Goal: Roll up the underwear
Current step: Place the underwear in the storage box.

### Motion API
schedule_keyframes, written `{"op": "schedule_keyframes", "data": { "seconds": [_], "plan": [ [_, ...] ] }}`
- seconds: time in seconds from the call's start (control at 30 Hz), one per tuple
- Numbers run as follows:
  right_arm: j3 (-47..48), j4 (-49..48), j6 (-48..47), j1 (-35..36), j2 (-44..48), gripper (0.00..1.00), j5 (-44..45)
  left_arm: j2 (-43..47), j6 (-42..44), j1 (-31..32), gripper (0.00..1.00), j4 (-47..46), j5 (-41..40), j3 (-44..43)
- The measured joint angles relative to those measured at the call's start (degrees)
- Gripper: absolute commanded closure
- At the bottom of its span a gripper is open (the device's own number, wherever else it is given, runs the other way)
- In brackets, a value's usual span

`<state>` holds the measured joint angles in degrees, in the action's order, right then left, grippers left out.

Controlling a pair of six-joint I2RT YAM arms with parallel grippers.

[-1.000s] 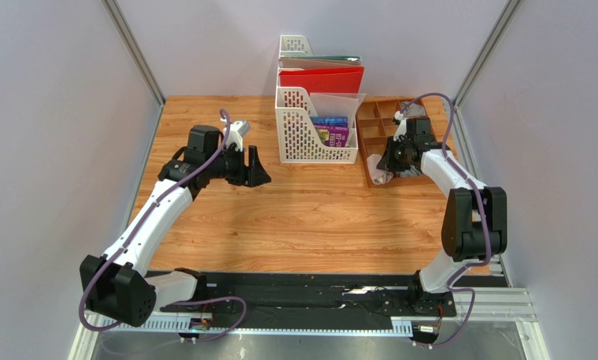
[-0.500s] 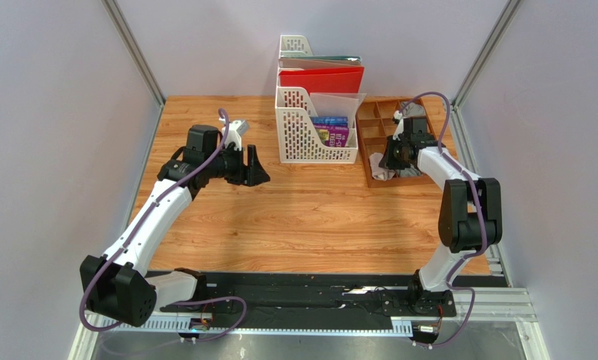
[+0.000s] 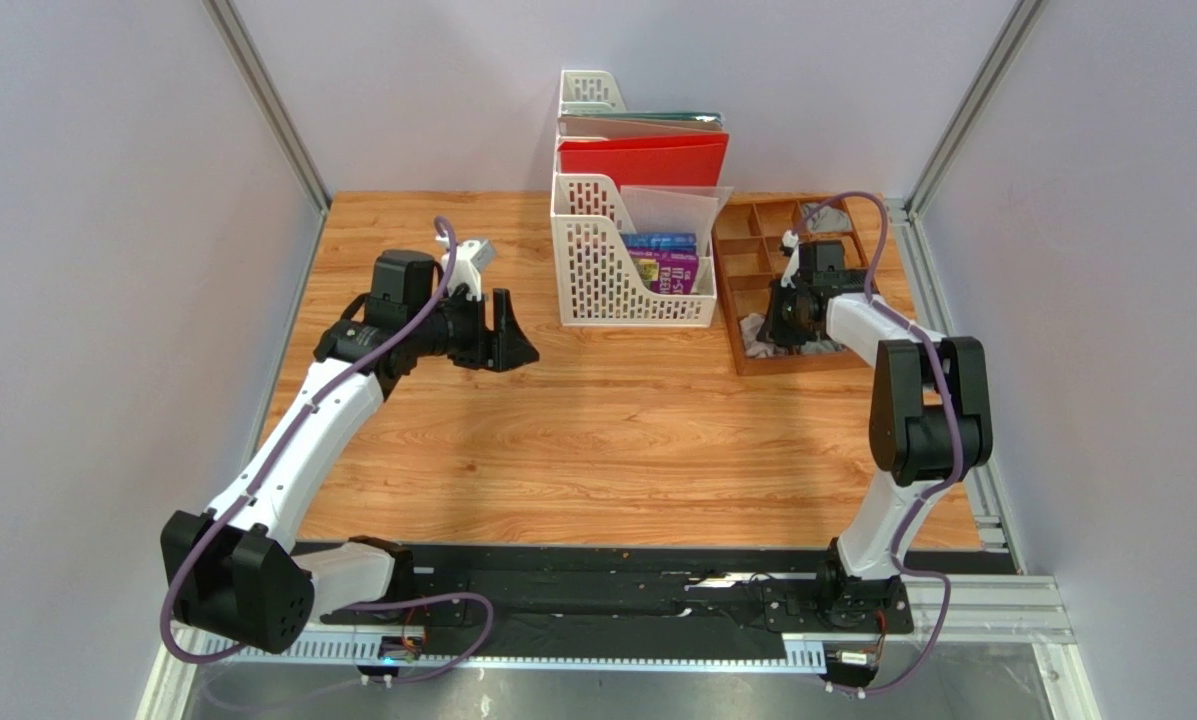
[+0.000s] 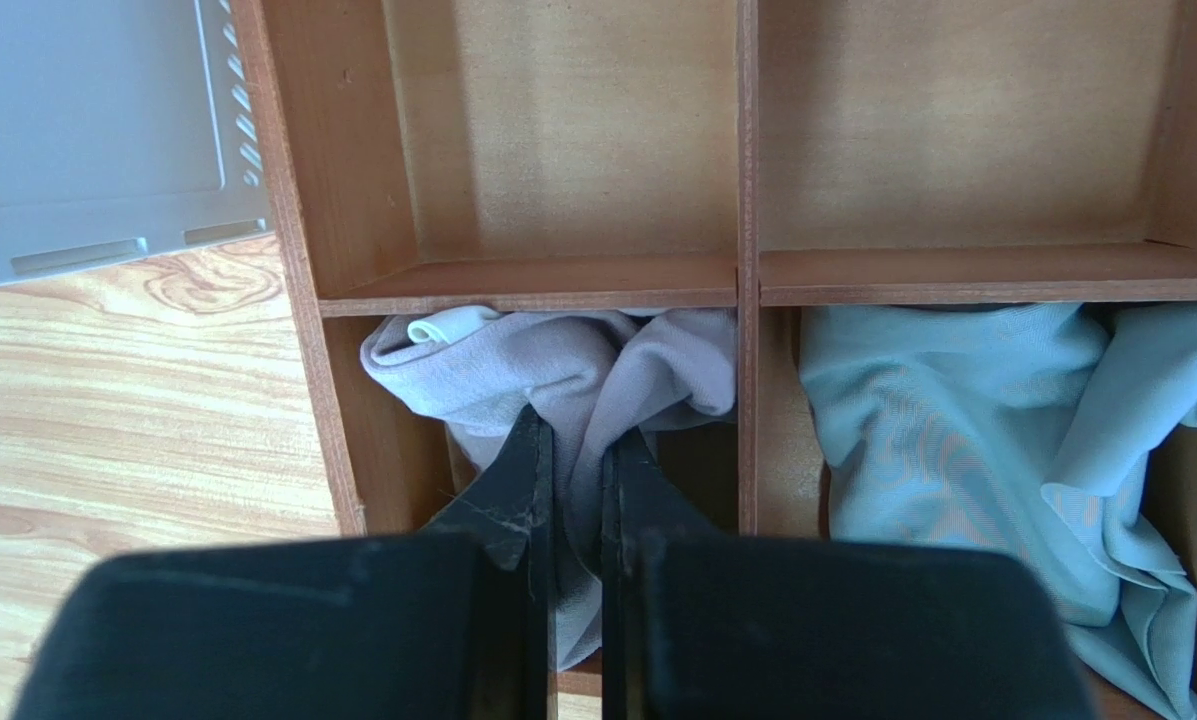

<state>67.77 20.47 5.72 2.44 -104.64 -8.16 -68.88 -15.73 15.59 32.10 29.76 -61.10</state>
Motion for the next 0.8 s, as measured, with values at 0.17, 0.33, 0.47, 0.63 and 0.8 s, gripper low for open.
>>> {"op": "schedule_keyframes", "data": {
  "seconds": [0.17, 0.33, 0.47, 0.63, 0.8],
  "plan": [
    [0.0, -0.22, 0.02, 0.5, -0.28, 0.82, 1.07, 0.0, 0.0, -0.07, 0.3, -0.15, 0.22, 0.0],
    [0.11, -0.2, 0.04, 1.05, -0.28, 0.57, 2.23, 0.0, -0.02, -0.39, 0.3, -0.17, 0.35, 0.0],
    [0.11, -0.07, -0.44, 1.22, -0.26, 0.55, 2.8, 0.02, -0.02, -0.44, 0.3, -0.17, 0.44, 0.0],
    [0.11, 0.68, -0.59, 1.29, 0.59, 0.5, 3.1, 0.33, -0.04, -0.66, 0.3, -0.2, 0.72, 0.33],
    [0.11, 2.49, -0.66, 1.25, 4.17, 0.44, 4.2, 0.76, -0.07, -0.7, 0.29, -0.2, 0.96, 0.46]
  ]
}}
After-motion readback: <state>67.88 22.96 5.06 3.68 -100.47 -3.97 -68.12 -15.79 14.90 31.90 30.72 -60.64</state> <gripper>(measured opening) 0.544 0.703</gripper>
